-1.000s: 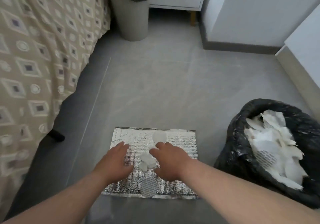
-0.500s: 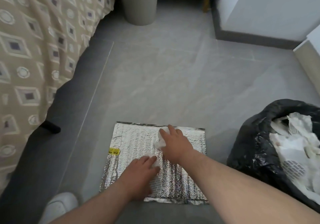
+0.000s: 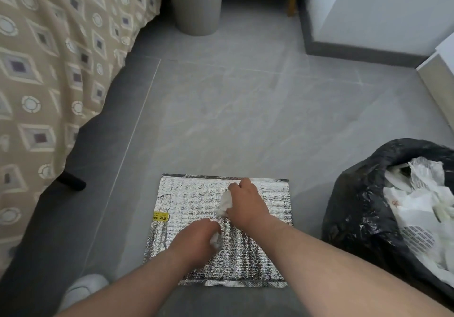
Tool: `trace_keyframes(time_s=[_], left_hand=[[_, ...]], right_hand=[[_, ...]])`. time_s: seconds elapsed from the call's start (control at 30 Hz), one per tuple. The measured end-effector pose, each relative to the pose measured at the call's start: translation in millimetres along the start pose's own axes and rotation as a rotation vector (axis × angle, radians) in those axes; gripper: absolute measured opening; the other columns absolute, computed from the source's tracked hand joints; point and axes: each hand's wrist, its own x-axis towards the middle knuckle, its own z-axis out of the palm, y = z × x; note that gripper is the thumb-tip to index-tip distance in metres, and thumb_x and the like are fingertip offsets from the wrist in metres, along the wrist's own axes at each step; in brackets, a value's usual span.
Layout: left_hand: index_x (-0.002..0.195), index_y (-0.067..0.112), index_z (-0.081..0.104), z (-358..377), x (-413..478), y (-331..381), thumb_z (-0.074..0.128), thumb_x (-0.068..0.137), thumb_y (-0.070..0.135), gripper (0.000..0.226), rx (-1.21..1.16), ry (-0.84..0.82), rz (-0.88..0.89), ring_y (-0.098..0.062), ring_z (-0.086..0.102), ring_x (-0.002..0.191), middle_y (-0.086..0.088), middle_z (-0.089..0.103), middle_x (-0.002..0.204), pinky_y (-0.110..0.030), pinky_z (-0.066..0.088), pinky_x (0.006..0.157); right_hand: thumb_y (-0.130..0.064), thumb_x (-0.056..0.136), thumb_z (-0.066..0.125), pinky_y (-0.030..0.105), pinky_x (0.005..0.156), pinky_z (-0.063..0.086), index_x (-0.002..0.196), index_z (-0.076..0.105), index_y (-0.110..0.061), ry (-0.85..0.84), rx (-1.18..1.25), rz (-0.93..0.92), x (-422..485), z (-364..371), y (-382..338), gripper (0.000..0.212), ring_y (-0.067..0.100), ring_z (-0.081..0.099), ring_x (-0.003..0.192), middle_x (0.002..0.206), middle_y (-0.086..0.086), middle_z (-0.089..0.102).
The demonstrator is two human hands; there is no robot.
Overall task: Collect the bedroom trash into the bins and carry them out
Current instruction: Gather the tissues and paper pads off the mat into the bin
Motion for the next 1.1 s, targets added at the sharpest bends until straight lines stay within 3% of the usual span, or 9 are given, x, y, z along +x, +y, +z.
trace_keyframes(time_s=[0.1, 0.17, 0.27, 0.5, 0.6, 0.77, 0.9, 1.0, 1.1], left_hand=[[0.087, 0.009, 0.061, -5, 0, -1, 0.056, 0.082, 0.018, 0.011, -0.338, 0.038, -0.137, -0.019, 0.053, 0.072, -0.006, 0.062, 0.087, -0.031, 0.042, 0.062], [0.085, 0.011, 0.062, -14, 0, -2, 0.06, 0.08, 0.013, 0.005, -0.483, 0.094, -0.202, -0.017, 0.055, 0.068, -0.006, 0.063, 0.082, -0.027, 0.043, 0.056], [0.082, 0.012, 0.063, -35, 1, -1, 0.062, 0.079, 0.008, 0.005, -0.58, 0.178, -0.231, -0.019, 0.06, 0.069, -0.009, 0.066, 0.08, -0.028, 0.046, 0.059], [0.091, 0.016, 0.062, -101, -8, 70, 0.072, 0.075, 0.0, 0.025, -0.79, 0.377, -0.168, -0.022, 0.062, 0.072, -0.008, 0.064, 0.085, -0.034, 0.056, 0.061], [0.104, 0.015, 0.061, -118, -18, 127, 0.074, 0.075, 0.005, 0.033, -0.79, 0.397, -0.078, -0.018, 0.064, 0.07, -0.007, 0.063, 0.093, -0.022, 0.055, 0.054], [0.103, 0.019, 0.059, -119, -28, 230, 0.075, 0.075, 0.008, 0.034, -0.73, 0.364, 0.082, -0.021, 0.064, 0.066, -0.012, 0.063, 0.093, -0.024, 0.056, 0.057], [0.103, 0.021, 0.063, -94, -22, 300, 0.07, 0.076, 0.007, 0.031, -0.602, 0.306, 0.177, -0.014, 0.062, 0.065, -0.003, 0.066, 0.09, -0.023, 0.052, 0.059], [0.114, 0.023, 0.061, -67, -17, 339, 0.065, 0.079, 0.007, 0.039, -0.471, 0.212, 0.217, -0.009, 0.06, 0.06, 0.008, 0.06, 0.089, -0.015, 0.046, 0.047], [0.124, 0.031, 0.052, -41, -10, 360, 0.063, 0.078, 0.01, 0.051, -0.348, 0.122, 0.26, -0.01, 0.059, 0.061, 0.002, 0.061, 0.103, -0.017, 0.044, 0.048]], right_hand=[[-0.01, 0.082, 0.06, 0.029, 0.066, 0.043, 0.099, 0.056, -0.011, -0.012, 0.239, 0.084, 1, -5, 0, 0.017, 0.026, 0.052, 0.089, 0.107, 0.009, 0.049], [-0.009, 0.081, 0.057, 0.025, 0.051, 0.035, 0.08, 0.051, -0.016, 0.0, 0.356, 0.119, 1, -13, -1, 0.01, 0.019, 0.05, 0.072, 0.081, -0.001, 0.051], [-0.013, 0.081, 0.058, 0.023, 0.052, 0.035, 0.085, 0.054, -0.014, 0.027, 0.482, 0.096, -6, -38, -3, 0.005, 0.019, 0.052, 0.074, 0.078, -0.002, 0.054], [-0.017, 0.08, 0.066, 0.028, 0.059, 0.037, 0.089, 0.061, -0.012, 0.182, 0.404, -0.003, -67, -162, 7, 0.012, 0.019, 0.054, 0.079, 0.087, 0.002, 0.06], [-0.016, 0.08, 0.066, 0.026, 0.056, 0.038, 0.091, 0.064, -0.005, 0.269, 0.403, 0.02, -115, -213, 32, 0.016, 0.021, 0.055, 0.075, 0.086, 0.007, 0.063], [-0.018, 0.079, 0.065, 0.034, 0.069, 0.05, 0.094, 0.067, -0.012, 0.476, 0.509, 0.191, -190, -262, 108, 0.016, 0.023, 0.063, 0.08, 0.088, 0.003, 0.067], [-0.014, 0.075, 0.063, 0.027, 0.06, 0.045, 0.092, 0.064, -0.018, 0.588, 0.634, 0.32, -222, -274, 172, 0.018, 0.019, 0.061, 0.074, 0.083, -0.003, 0.064], [-0.015, 0.073, 0.062, 0.039, 0.075, 0.056, 0.095, 0.063, -0.021, 0.593, 0.729, 0.376, -242, -274, 206, 0.023, 0.022, 0.064, 0.083, 0.09, -0.002, 0.065], [-0.015, 0.074, 0.063, 0.046, 0.083, 0.057, 0.096, 0.062, -0.022, 0.595, 0.776, 0.402, -255, -264, 227, 0.024, 0.022, 0.064, 0.087, 0.094, -0.001, 0.065]])
